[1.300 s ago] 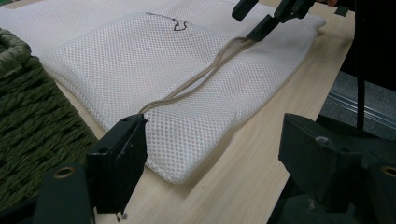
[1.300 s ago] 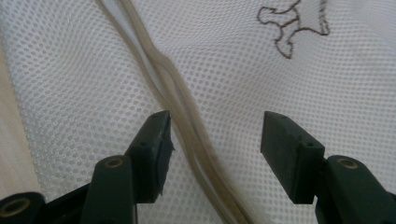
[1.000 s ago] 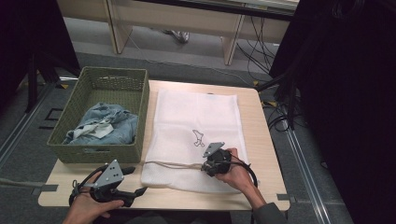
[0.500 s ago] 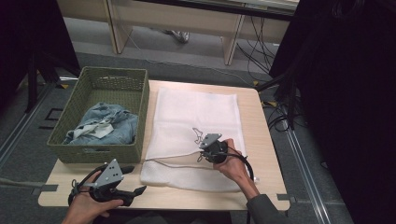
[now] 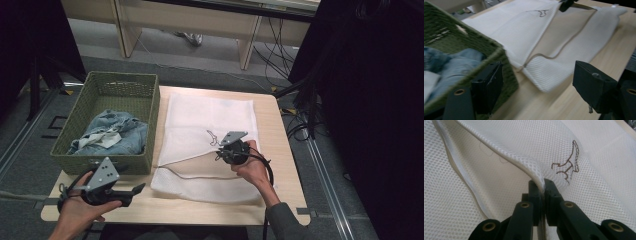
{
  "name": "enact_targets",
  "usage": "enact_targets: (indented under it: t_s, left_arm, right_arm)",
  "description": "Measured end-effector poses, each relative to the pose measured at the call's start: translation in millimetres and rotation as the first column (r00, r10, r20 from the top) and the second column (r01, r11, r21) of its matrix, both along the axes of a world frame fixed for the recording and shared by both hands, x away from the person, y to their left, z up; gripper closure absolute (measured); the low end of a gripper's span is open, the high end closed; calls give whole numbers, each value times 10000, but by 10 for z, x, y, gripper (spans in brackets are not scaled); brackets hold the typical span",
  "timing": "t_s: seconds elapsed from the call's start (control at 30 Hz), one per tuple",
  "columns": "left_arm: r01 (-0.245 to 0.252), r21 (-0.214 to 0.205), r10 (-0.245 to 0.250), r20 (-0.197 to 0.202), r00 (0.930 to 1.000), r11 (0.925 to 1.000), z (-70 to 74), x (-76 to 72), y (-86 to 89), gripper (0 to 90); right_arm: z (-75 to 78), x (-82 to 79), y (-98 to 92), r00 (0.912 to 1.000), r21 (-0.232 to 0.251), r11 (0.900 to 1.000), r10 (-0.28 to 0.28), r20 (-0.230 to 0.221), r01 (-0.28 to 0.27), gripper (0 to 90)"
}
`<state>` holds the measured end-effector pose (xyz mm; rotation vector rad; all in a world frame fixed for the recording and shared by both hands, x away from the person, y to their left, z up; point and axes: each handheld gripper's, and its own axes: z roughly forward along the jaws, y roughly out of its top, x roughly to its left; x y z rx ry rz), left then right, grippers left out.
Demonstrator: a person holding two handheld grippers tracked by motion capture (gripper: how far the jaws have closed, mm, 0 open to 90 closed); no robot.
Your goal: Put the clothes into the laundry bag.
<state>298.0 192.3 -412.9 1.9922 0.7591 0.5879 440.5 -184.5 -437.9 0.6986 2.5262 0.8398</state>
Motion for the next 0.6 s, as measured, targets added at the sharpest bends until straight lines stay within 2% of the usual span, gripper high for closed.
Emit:
enact_targets:
  t_s: [0.03, 0.07, 0.1, 0.13, 0.17, 0.2, 0.23, 0.27, 0.33, 0.37, 0.4, 0.43, 0.47, 0.5, 0.53, 0.57, 0.6]
  left_arm:
    - [-321, -23, 320, -40, 9995, 9995, 98, 37, 95, 235]
    - [-392, 88, 392, 9, 9992, 9992, 156, 76, 155, 235]
    - [-392, 88, 392, 9, 9992, 9992, 156, 76, 155, 234]
    - [-656, 108, 655, 84, 9978, 9978, 273, 143, 263, 233]
    - [-656, 108, 655, 84, 9978, 9978, 273, 143, 263, 230]
    - [-710, 296, 709, 67, 9975, 9970, 369, 243, 358, 221]
    - [-710, 296, 709, 67, 9975, 9970, 369, 243, 358, 218]
    - [-865, 385, 869, -80, 9962, 9955, 429, 351, 440, 217]
    - [-867, 972, 896, -258, 9956, 9915, 466, 504, 539, 202]
    - [-867, 972, 896, -258, 9956, 9915, 466, 504, 539, 202]
    - [-928, 1227, 1004, -569, 9933, 9881, 457, 675, 624, 199]
    - [-810, 1600, 936, -727, 9930, 9838, 462, 765, 677, 191]
    - [-845, 1387, 961, -790, 9922, 9867, 440, 843, 691, 165]
    - [-845, 1387, 961, -790, 9922, 9867, 440, 843, 691, 149]
    - [-976, 1025, 1070, -902, 9902, 9899, 404, 942, 706, 149]
    - [-1054, 1060, 1162, -1017, 9880, 9888, 392, 1017, 727, 167]
    - [-1004, 1026, 1123, -1177, 9867, 9896, 360, 1141, 723, 149]
  right_arm:
    - [47, 11, -4, 10000, 34, 10000, 37, 71, -38, 861]
    - [68, 15, -3, 10000, 78, 10000, 21, 90, -21, 861]
    - [68, 15, -3, 10000, 78, 10000, 21, 90, -21, 861]
    - [112, 34, -6, 9996, 114, 9999, 77, 273, -80, 861]
    - [112, 34, -6, 9996, 114, 9999, 77, 273, -80, 861]
    - [147, 42, -7, 9995, 132, 9999, 84, 307, -88, 861]
    - [147, 42, -7, 9995, 132, 9999, 84, 307, -88, 861]
    - [167, 28, -11, 9998, 214, 9997, -73, 203, 68, 861]
    - [177, 37, -21, 9997, 188, 9998, 50, 233, -54, 860]
    - [177, 37, -21, 9997, 188, 9998, 50, 233, -54, 860]
    - [173, 37, -29, 9998, 226, 9997, -37, 204, 32, 860]
    - [171, 36, -29, 9998, 227, 9997, -50, 193, 45, 860]
    - [170, 36, -29, 9998, 222, 9997, -39, 188, 35, 860]
    - [170, 36, -29, 9998, 222, 9997, -39, 188, 35, 860]
    - [169, 38, -28, 9998, 222, 9998, -30, 179, 26, 860]
    - [167, 52, -28, 9990, 90, 9999, 127, 436, -131, 860]
    - [153, 34, -13, 9998, 100, 9999, 11, 191, -13, 860]
